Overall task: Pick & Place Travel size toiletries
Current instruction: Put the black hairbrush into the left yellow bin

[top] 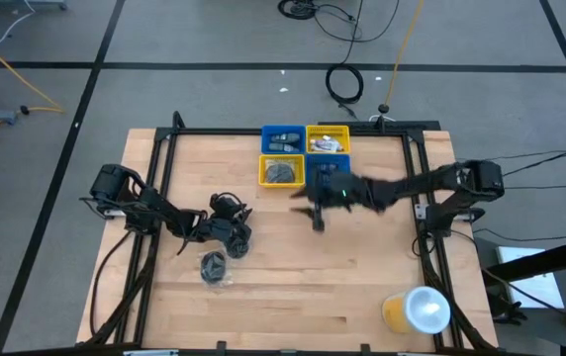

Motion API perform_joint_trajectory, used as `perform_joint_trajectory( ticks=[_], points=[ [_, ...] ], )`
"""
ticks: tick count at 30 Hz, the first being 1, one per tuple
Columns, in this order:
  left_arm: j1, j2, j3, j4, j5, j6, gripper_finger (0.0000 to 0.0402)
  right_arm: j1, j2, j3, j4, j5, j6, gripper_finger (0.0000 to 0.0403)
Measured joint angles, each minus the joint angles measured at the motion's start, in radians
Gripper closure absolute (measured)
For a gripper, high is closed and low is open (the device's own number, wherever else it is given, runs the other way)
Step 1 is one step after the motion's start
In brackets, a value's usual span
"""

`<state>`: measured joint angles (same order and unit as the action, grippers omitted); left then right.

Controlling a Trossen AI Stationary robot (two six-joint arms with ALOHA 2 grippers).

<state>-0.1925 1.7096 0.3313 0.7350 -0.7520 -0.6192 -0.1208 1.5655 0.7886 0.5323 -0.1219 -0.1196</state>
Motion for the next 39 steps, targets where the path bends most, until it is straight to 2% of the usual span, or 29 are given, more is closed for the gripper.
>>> perform_joint_trajectory(
  ticks=[4,8,13,16,18,21,26,30,34,39],
  points=[
    [-0.01,0.0,0.0,0.001,0.0,-0.005,0.0293,0.141,0.065,-0.088,0.266,0.179,0.019,0.0246],
    [-0.021,0.0,0.0,0.008,-0.005,-0.005,0.0293,0.244,0.19,-0.126,0.46,0.346,0.088,0.0248],
    [-0.048,0.0,0.0,0.022,-0.035,0.001,0.0293,0.303,0.377,-0.126,0.61,0.503,0.155,0.0248],
    [-0.07,-0.012,0.0,0.018,-0.005,0.065,0.0293,0.309,0.474,-0.126,0.657,0.59,0.194,0.0248],
    [-0.081,-0.058,0.0,0.016,0.056,0.131,0.0293,0.301,0.525,-0.126,0.69,0.597,0.217,0.0248],
    [-0.086,-0.15,0.001,-0.046,0.216,0.206,0.0293,0.282,0.58,-0.126,0.728,0.597,0.239,0.0248],
    [-0.067,-0.319,0.001,-0.275,0.387,0.134,0.0293,0.252,0.609,-0.126,0.741,0.594,0.297,0.0248],
    [-0.039,-0.405,0.0,-0.482,0.508,0.085,0.0286,0.246,0.609,-0.126,0.739,0.594,0.334,0.0248],
    [-0.008,-0.43,0.0,-0.622,0.621,0.066,0.0242,0.246,0.609,-0.126,0.739,0.594,0.337,0.0248],
    [0.015,-0.42,0.0,-0.66,0.638,0.054,0.0147,0.246,0.609,-0.125,0.737,0.594,0.338,0.0248]
  ],
)
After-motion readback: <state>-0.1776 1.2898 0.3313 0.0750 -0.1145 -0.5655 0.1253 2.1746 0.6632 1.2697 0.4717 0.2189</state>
